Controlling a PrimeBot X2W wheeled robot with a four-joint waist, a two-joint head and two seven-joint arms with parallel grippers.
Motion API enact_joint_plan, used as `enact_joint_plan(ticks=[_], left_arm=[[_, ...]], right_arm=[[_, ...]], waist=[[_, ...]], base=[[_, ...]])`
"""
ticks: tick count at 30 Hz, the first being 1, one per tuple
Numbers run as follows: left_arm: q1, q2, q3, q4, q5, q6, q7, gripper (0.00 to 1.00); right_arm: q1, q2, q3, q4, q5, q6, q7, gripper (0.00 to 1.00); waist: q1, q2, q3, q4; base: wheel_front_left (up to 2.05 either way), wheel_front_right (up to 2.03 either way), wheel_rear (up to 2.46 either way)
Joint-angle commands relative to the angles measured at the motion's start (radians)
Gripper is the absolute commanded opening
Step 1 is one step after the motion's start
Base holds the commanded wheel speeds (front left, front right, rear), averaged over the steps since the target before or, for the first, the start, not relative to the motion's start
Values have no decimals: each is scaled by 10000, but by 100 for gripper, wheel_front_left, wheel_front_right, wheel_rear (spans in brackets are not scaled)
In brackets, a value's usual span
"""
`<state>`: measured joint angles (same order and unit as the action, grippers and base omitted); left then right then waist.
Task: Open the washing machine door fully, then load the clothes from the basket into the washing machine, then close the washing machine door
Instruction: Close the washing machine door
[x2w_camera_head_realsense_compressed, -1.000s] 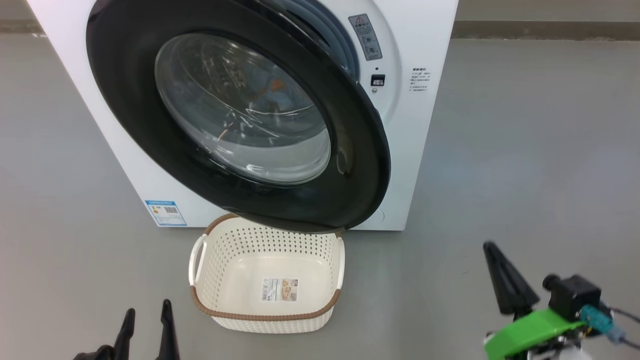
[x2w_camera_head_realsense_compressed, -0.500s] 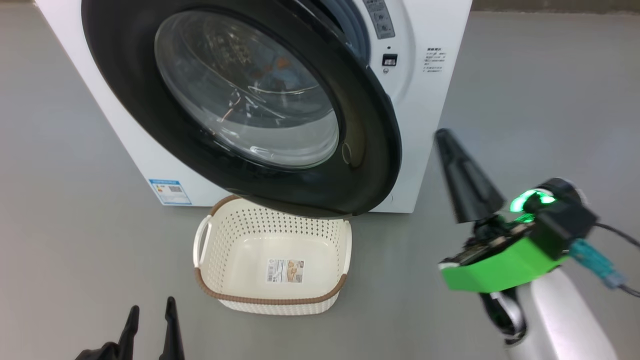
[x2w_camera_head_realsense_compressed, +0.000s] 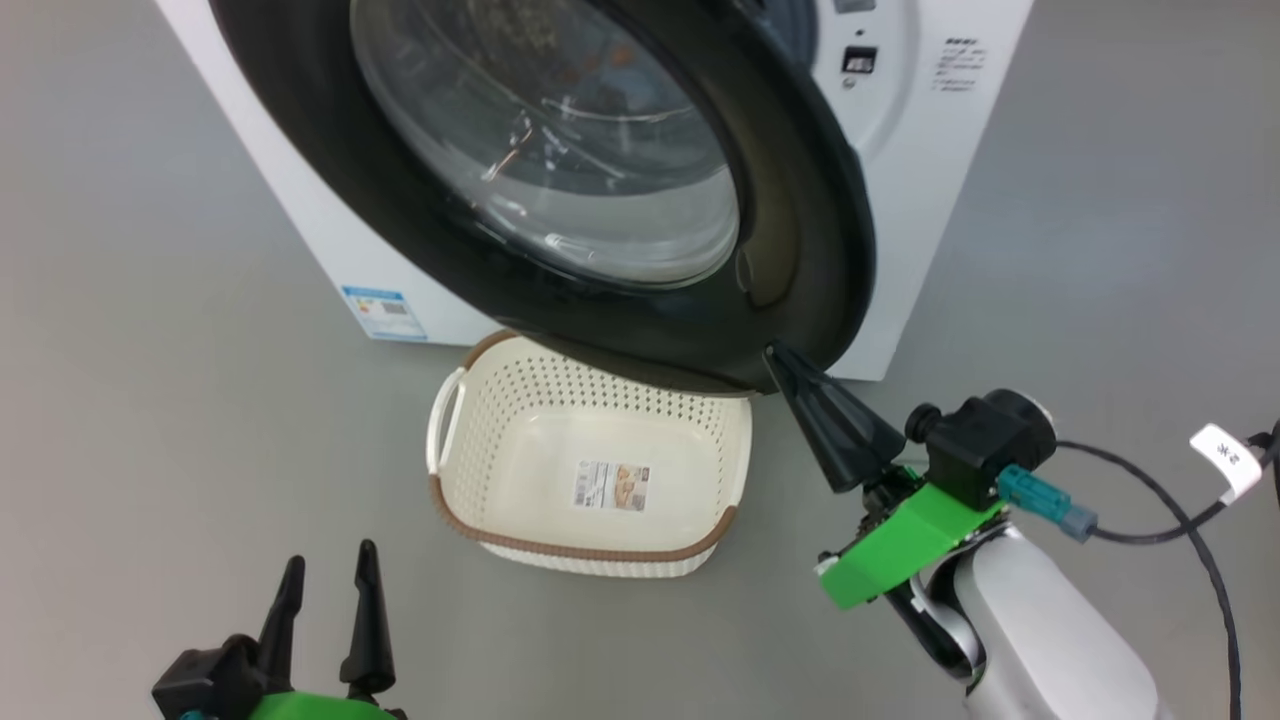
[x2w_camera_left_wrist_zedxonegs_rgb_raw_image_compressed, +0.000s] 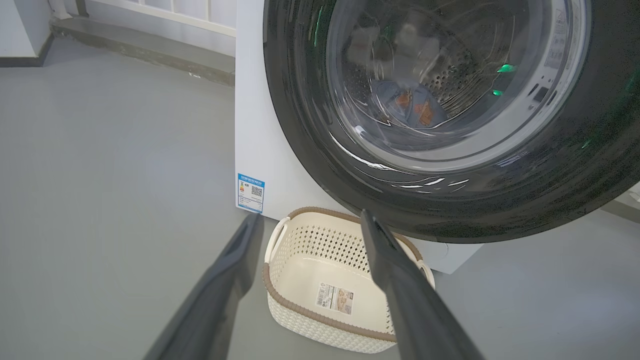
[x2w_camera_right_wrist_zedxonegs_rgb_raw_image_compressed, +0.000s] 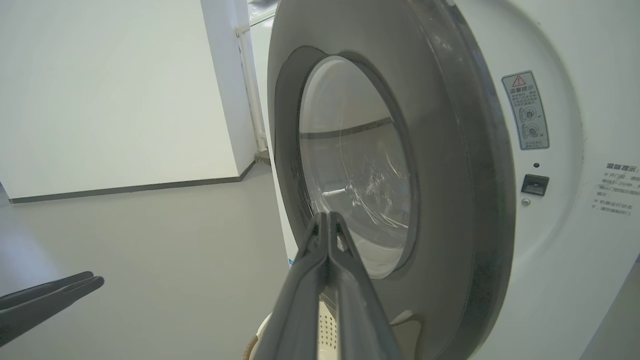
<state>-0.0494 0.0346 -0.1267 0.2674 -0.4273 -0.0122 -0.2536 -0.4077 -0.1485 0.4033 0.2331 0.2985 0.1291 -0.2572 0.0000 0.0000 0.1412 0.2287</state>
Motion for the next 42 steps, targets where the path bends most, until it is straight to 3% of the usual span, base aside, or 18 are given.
enact_joint_plan(ticks=[1,22,42], left_arm=[[-349,156,284,-275,-63,91,-82,100],[-807,156,69,-718,-650,251,-82,100],[-1080,156,-15,-900,-837,238,-82,100]], right_arm=[[-365,132,58,-133,35,16,-46,0],[-1626,-524,-1360,132,-212,16,-46,0],[-2784,-1101,-1650,21,-333,16,-46,0]], waist=[[0,0,301,268],[0,0,1472,1065],[0,0,2464,1153]], base=[[0,0,0],[0,0,0],[0,0,0]])
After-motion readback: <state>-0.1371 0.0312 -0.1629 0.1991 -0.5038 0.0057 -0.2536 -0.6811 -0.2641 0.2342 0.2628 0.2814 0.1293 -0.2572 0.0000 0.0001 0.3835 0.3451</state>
